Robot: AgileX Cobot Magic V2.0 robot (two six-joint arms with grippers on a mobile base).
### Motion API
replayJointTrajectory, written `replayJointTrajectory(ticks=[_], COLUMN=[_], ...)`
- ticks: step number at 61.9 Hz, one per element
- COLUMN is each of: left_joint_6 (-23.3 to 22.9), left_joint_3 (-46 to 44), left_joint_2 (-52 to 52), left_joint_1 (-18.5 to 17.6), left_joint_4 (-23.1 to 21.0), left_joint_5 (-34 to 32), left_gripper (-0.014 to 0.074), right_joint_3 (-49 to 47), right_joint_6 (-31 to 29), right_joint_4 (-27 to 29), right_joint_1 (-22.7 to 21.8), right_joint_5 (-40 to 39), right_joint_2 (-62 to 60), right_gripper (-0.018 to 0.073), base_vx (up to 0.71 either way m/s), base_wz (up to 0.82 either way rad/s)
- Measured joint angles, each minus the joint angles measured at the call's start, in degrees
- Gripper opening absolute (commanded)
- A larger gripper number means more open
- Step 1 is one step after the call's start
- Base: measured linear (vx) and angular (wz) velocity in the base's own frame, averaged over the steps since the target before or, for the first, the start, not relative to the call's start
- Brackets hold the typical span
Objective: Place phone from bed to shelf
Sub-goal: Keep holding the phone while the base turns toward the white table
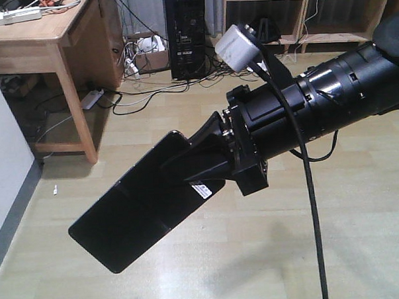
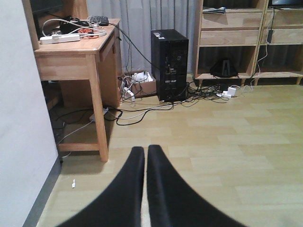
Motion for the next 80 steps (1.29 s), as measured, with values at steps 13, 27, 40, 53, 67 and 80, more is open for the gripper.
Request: replayJointTrajectory(ticks=[13, 27, 40, 53, 67, 80], left_joint_6=[0.00, 0.00, 0.00, 0.00, 0.00, 0.00], left_joint_3=[0.00, 0.00, 0.00, 0.00, 0.00, 0.00], left_joint_2=[0.00, 0.00, 0.00, 0.00, 0.00, 0.00], left_joint_1=[0.00, 0.00, 0.00, 0.00, 0.00, 0.00], left_joint_4=[0.00, 0.00, 0.00, 0.00, 0.00, 0.00], left_joint_5=[0.00, 0.00, 0.00, 0.00, 0.00, 0.00], left_gripper=[0.0001, 0.0001, 0.0001, 0.0001, 0.0001, 0.0001], right_joint_3=[0.00, 0.00, 0.00, 0.00, 0.00, 0.00], right_joint_6=[0.00, -0.05, -0.05, -0.05, -0.05, -0.05], right_joint_4=[0.00, 0.00, 0.00, 0.00, 0.00, 0.00], right_joint_1=[0.00, 0.00, 0.00, 0.00, 0.00, 0.00], right_joint_5=[0.00, 0.00, 0.00, -0.05, -0.05, -0.05], right_joint_2=[0.00, 0.00, 0.00, 0.00, 0.00, 0.00], right_gripper=[-0.0004, -0.0004, -0.0004, -0.0004, -0.0004, -0.0004], base_vx=[0.34, 0.35, 0.35, 0.34, 0.29, 0.25], base_wz=[-0.04, -0.02, -0.01, -0.06, -0.19, -0.38])
